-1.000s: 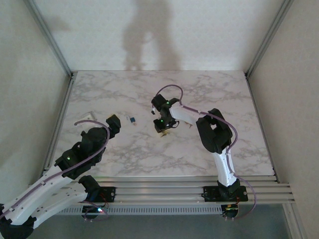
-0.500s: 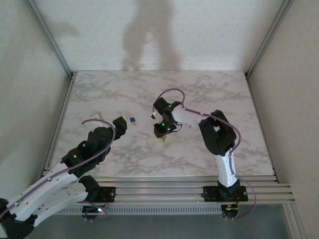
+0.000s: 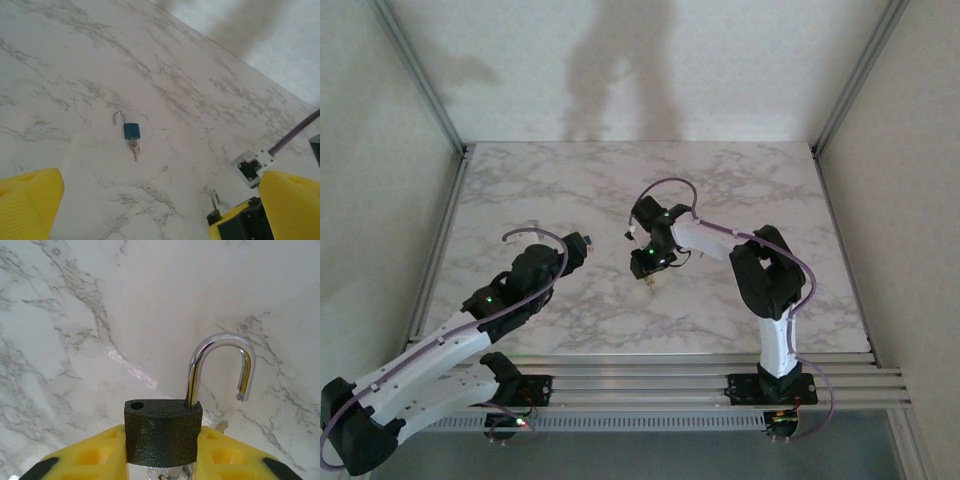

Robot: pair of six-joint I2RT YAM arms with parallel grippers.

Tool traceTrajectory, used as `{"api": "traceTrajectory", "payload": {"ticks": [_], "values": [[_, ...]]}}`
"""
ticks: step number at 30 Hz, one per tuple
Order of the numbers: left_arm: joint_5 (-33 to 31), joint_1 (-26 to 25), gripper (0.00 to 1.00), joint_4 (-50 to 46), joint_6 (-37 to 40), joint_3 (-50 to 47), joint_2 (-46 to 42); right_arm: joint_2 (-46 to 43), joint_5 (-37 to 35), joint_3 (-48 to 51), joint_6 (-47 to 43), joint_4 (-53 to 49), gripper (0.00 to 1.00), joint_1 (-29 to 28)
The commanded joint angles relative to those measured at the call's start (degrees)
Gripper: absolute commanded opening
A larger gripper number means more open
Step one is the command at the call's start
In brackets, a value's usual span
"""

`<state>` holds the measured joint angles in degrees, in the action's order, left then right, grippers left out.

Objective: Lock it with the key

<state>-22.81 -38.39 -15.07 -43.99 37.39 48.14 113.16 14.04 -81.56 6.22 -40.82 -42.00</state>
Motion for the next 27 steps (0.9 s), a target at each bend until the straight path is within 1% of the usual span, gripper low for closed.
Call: {"api": "traceTrajectory", "payload": {"ticks": [1, 5, 13, 20, 27], "values": [[4.1, 1.7, 1.00, 2.3, -1.4, -0.1, 1.4, -3.2, 2.0, 1.2, -0.4, 0.2, 0.30, -0.5], [8.1, 3.5, 0.99, 4.4, -2.3, -0.8, 3.2, -4.7, 2.9, 2.0, -0.5, 0.5, 0.30, -0.5], [18.0, 6.9, 0.99, 10.0, -4.9, -2.4, 7.8, -7.4, 4.8, 3.5, -0.8, 1.4, 0.30, -0.5], [22.9, 7.0, 0.96, 13.7, -6.8, -2.5, 12.5, -9.6, 7.5, 5.1, -1.2, 3.0, 0.30, -0.5], [27.9, 7.1, 0.92, 17.5, -8.7, -2.0, 17.6, -12.4, 11.1, 7.1, -1.8, 5.4, 0.30, -0.5]]}}
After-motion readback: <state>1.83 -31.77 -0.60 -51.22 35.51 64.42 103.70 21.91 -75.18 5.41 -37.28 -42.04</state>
